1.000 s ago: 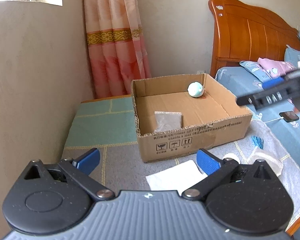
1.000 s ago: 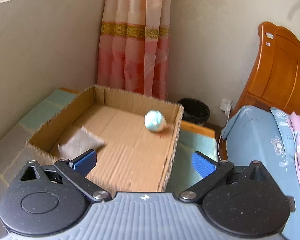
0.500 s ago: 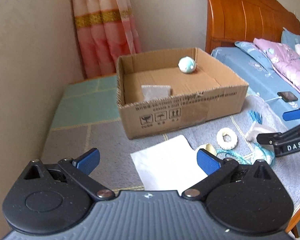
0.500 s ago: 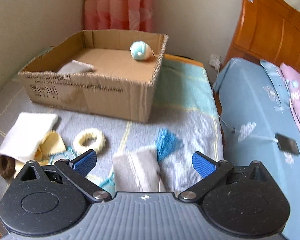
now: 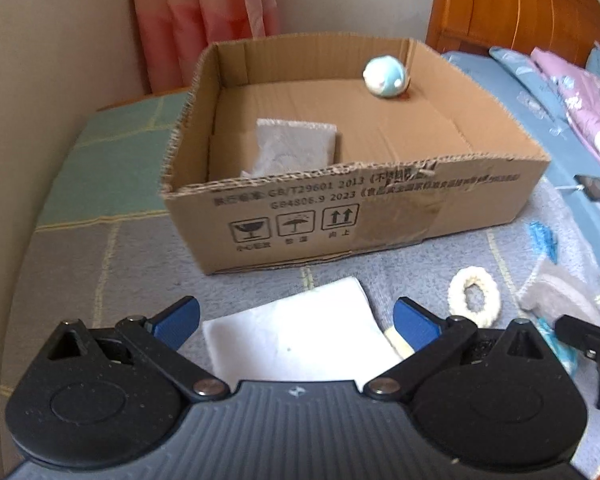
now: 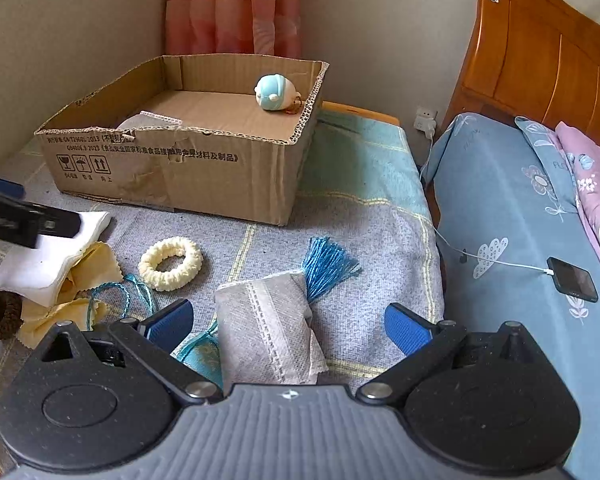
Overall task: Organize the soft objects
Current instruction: 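Move the left tool to the white tissue while the right tool approaches the lace sachet, then close the left tool on the white tissue while the right tool grasps the lace sachet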
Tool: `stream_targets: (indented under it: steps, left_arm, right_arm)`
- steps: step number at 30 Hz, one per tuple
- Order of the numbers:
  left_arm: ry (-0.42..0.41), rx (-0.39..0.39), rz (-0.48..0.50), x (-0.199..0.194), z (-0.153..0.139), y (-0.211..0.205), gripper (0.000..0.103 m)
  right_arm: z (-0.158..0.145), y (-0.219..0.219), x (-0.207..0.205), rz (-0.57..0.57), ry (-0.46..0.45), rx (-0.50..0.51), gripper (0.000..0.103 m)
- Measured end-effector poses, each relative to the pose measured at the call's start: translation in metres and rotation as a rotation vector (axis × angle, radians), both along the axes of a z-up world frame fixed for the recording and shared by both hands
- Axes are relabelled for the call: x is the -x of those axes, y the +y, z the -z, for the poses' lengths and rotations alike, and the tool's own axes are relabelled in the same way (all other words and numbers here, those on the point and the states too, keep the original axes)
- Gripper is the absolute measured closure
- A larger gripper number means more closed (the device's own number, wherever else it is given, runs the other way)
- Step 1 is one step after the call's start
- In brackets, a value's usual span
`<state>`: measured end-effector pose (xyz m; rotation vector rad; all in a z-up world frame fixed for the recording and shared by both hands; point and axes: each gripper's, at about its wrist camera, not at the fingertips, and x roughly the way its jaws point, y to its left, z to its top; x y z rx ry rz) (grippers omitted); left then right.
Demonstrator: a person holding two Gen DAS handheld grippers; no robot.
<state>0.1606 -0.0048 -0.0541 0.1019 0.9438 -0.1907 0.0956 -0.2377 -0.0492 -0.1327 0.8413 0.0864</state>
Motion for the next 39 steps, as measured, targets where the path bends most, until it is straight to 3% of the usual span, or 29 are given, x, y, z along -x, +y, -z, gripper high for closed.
stream_targets:
  steps: [5, 14, 24, 35, 39]
  left_arm:
    - [0.034, -0.086, -0.019, -0.001, 0.011, -0.002, 0.0]
    - [0.045, -0.107, -0.052, 0.027, 0.009, 0.03, 0.0]
    - [0.05, -0.03, -0.073, 0.045, 0.013, 0.051, 0.0]
    - [0.039, 0.001, -0.067, 0.046, 0.014, 0.056, 0.0]
    - [0.035, 0.002, -0.055, 0.042, 0.015, 0.055, 0.0]
  right_arm:
    - [0.001, -0.005, -0.001, -0.001, 0.004, -0.006, 0.0]
    - [0.002, -0.004, -0.001, -0.022, -0.002, -0.017, 0.0]
    - [0.008, -0.006, -0.003, -0.04, 0.012, -0.038, 0.0]
    - [0.014, 0.001, -0.007, -0.126, 0.048, -0.048, 0.028]
    - [0.014, -0.003, -0.008, -0.105, 0.055, -0.068, 0.029]
